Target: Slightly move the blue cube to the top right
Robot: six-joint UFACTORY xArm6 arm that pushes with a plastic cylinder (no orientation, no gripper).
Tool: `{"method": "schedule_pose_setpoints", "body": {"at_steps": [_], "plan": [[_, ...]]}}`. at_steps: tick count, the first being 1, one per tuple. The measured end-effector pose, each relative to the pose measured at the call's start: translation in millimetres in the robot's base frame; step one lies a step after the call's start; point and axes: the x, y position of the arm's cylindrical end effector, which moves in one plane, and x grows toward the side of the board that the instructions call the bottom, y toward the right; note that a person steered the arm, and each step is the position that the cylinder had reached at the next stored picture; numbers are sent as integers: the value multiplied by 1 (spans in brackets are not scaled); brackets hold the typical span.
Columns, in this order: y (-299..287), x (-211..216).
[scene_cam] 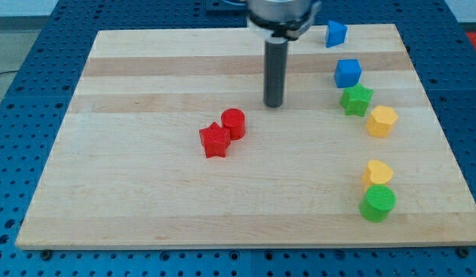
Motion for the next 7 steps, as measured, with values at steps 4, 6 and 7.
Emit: {"method": "schedule_pose_setpoints", "body": {"at_steps": [4, 6, 7], "plan": [[83, -19], [104, -20], [113, -24]]}}
